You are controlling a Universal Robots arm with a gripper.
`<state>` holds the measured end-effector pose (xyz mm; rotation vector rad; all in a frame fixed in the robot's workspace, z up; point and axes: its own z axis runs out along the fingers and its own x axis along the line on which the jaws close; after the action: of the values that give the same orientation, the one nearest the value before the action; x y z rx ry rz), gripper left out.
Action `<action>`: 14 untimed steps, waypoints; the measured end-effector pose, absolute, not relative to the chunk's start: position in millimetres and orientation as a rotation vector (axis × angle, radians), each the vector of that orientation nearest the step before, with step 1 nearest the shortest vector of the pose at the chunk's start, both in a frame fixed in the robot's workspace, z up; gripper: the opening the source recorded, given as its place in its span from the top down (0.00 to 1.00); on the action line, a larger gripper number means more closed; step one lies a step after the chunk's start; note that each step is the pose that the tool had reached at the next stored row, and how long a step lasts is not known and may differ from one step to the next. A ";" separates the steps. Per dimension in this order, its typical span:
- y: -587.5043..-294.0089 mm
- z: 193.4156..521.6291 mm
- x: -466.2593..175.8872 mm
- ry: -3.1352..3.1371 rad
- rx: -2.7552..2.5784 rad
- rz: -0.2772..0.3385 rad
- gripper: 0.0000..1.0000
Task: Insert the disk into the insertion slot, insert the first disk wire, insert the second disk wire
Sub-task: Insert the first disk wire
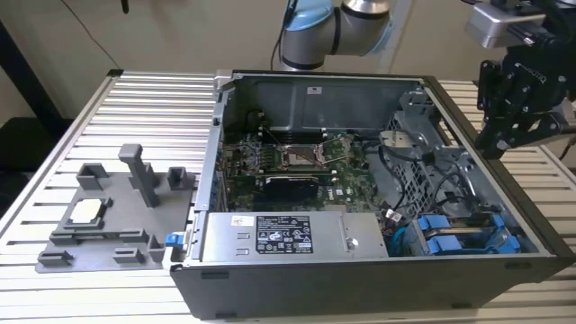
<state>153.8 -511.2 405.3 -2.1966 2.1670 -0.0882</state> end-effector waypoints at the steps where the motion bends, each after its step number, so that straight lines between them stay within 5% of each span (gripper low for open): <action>1: -508.1 405.3 153.2 2.168 -2.197 -0.090 0.73; 14: -499.3 404.6 108.0 2.165 -2.194 -0.103 0.73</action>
<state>108.0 -499.3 404.6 -2.1943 2.1646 -0.1033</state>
